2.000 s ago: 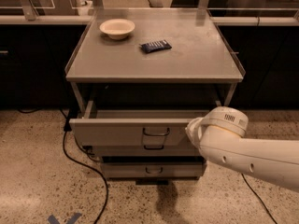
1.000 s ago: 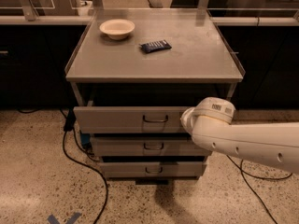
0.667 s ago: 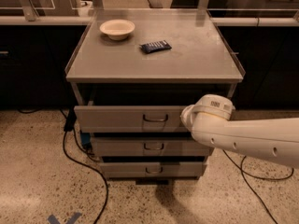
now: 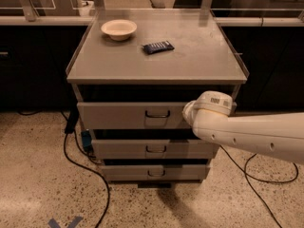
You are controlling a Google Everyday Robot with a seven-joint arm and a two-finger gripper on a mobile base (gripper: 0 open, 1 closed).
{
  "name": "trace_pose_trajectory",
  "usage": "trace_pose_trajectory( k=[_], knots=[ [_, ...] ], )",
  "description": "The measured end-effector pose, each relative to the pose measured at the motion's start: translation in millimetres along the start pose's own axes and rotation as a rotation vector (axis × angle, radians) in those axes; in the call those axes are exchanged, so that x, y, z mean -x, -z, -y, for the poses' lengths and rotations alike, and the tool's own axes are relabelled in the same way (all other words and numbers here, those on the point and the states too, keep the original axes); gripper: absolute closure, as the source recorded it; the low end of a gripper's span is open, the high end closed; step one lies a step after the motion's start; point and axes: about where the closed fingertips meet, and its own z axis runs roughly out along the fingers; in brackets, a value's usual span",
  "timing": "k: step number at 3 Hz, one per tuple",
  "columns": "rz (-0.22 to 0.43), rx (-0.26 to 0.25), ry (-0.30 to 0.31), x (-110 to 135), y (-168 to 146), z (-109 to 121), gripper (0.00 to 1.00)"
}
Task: Close top drawer
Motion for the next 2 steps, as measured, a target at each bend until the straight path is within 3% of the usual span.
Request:
trace_pose_trajectory(
  k=[1, 2],
  knots=[
    [0.0, 0.0, 0.0, 0.0, 0.0, 0.0, 1.0],
    [-0.028, 0.005, -0.018, -9.0, 20.5, -0.4, 1.0]
  ],
)
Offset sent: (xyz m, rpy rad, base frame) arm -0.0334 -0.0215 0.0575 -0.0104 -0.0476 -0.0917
